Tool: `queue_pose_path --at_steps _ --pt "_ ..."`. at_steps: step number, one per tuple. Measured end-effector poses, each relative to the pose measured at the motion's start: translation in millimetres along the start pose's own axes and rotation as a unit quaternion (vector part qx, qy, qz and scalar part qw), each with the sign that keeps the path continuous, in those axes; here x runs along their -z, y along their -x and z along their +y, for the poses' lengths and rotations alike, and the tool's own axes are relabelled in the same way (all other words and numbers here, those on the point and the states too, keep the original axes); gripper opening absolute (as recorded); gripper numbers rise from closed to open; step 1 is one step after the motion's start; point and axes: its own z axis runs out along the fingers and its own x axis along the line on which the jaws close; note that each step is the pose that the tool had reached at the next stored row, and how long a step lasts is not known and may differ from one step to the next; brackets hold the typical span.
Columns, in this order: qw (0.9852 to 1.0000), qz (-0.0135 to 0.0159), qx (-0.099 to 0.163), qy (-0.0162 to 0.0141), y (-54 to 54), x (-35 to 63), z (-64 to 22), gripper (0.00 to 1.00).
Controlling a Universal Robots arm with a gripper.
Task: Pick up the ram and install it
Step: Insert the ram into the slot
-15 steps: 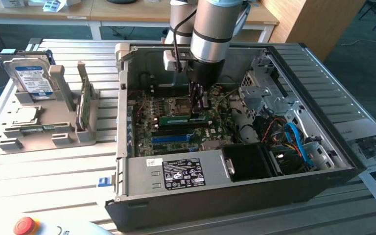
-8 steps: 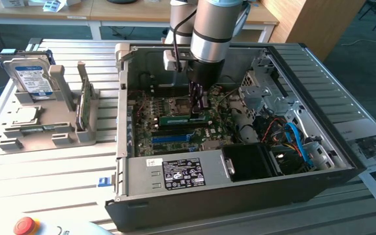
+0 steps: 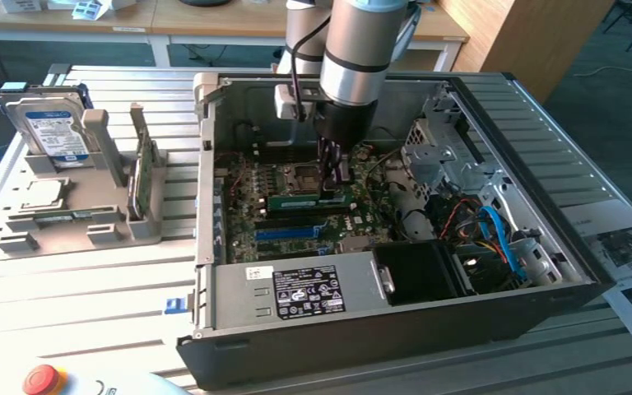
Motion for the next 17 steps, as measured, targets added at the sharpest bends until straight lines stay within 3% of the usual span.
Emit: queue_pose_path --at_steps 17 --pt "1.0000 0.0000 0.000 0.0000 0.5 -1.6 -0.1 0.11"
